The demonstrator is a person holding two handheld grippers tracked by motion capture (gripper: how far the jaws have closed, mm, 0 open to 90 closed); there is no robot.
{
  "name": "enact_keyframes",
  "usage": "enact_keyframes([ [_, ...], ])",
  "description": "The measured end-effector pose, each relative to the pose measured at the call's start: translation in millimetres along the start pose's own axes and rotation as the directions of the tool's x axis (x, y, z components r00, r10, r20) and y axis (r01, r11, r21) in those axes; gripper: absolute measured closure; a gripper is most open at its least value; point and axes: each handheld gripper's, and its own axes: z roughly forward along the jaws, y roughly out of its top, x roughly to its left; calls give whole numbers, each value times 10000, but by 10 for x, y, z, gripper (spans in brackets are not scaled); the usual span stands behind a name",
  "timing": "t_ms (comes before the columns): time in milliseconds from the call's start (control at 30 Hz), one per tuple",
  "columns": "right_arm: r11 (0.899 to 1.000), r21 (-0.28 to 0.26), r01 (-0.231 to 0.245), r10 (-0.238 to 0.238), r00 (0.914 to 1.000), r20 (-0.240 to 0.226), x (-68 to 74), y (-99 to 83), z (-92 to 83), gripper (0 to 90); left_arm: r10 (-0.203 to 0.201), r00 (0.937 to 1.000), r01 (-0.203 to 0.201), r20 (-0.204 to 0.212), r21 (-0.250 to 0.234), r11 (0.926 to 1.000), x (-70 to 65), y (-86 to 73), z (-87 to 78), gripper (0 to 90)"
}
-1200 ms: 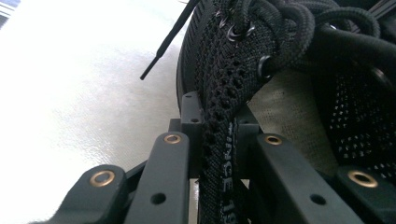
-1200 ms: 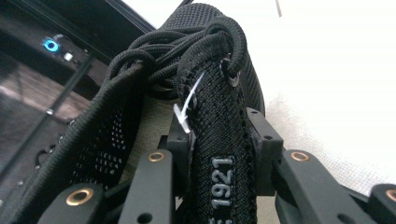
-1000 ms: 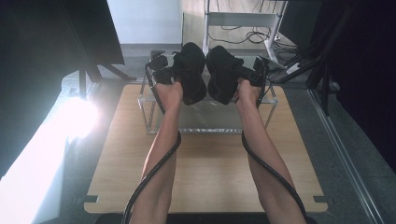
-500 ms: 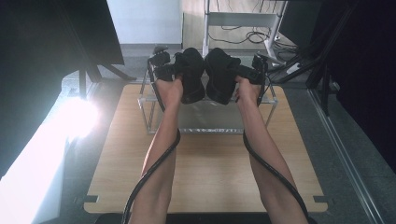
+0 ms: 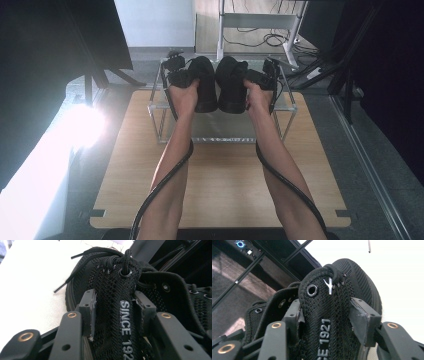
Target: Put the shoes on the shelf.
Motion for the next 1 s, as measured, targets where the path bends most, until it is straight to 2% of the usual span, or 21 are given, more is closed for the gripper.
enact_keyframes([
  [100,10000,3,-34,34,9988,-484,-37,-5,-3,401,-125,9988,130,465,-99,9999,31,-10,-9,489],
  [167,9999,-21,-140,138,9969,-772,-64,-6,-11,362,-106,9981,116,602,-164,9998,33,-17,-17,438],
  [267,9997,-62,-237,228,9930,-1160,-73,-8,-40,326,-340,9951,368,929,-285,9989,50,-19,-62,405],
  [333,9999,-82,-76,66,9925,-1224,-66,-11,-71,331,-346,9932,382,1113,-306,9988,58,-21,-100,384],
  [467,9996,-115,271,-281,9937,-1081,-82,-21,-138,304,-111,9912,159,1316,-354,9992,97,-38,-200,366],
  [567,9992,-240,308,-334,9928,-1147,-127,-16,-205,288,133,9909,-70,1338,-471,9989,149,-51,-293,349],
  [767,9994,-269,206,-243,9889,-1468,-183,-39,-314,273,2,9768,131,2142,-604,9981,274,-162,-452,311],
  [1000,9986,-456,269,-342,9854,-1669,-252,-48,-485,259,127,9692,49,2458,-710,9975,398,-343,-543,279],
])
